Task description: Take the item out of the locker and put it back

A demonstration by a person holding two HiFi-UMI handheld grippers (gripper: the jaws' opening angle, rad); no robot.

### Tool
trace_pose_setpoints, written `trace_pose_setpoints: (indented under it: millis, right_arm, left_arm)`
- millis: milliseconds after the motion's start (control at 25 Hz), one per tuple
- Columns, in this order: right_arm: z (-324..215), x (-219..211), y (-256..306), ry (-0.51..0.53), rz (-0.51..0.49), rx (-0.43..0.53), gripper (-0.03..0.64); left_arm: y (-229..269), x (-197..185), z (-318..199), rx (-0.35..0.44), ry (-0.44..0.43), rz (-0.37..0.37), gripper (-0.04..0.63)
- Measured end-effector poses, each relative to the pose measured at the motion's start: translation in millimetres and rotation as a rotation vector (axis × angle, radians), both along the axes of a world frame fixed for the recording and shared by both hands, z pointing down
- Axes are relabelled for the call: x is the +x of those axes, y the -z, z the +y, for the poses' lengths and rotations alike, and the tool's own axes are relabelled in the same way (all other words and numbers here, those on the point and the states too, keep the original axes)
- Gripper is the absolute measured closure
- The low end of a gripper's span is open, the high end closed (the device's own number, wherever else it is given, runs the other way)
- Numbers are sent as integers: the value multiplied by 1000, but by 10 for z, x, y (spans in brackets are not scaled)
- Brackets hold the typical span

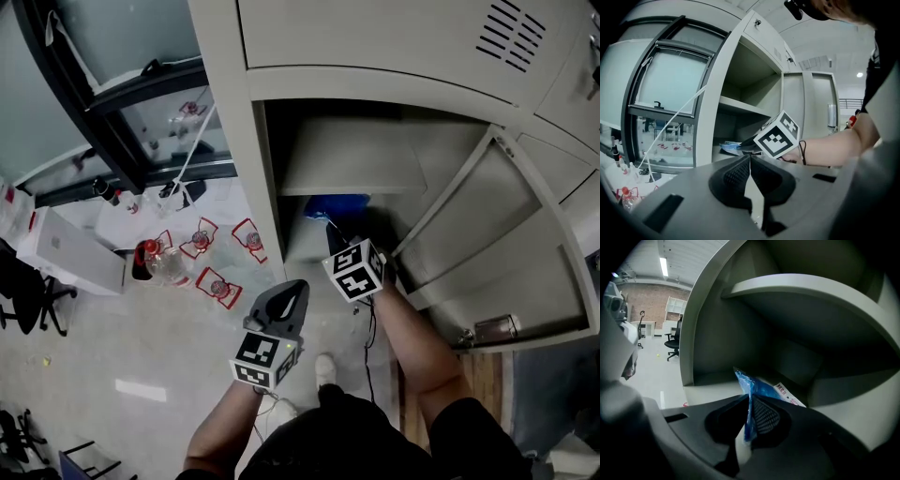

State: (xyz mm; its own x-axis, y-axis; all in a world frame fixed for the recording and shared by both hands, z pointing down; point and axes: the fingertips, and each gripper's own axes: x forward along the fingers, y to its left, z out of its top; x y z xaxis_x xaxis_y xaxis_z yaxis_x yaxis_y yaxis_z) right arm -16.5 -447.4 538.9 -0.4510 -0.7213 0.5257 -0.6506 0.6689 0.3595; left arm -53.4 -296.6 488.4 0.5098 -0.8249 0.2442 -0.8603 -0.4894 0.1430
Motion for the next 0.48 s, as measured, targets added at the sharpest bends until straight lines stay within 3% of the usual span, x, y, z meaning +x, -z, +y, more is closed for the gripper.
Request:
trace_pose_setpoints:
  millis: [480]
  right_arm:
    - [8,-55,-242,20,33,-60,592]
  left_arm:
    - [-33,-52,15,-8,16,1,588]
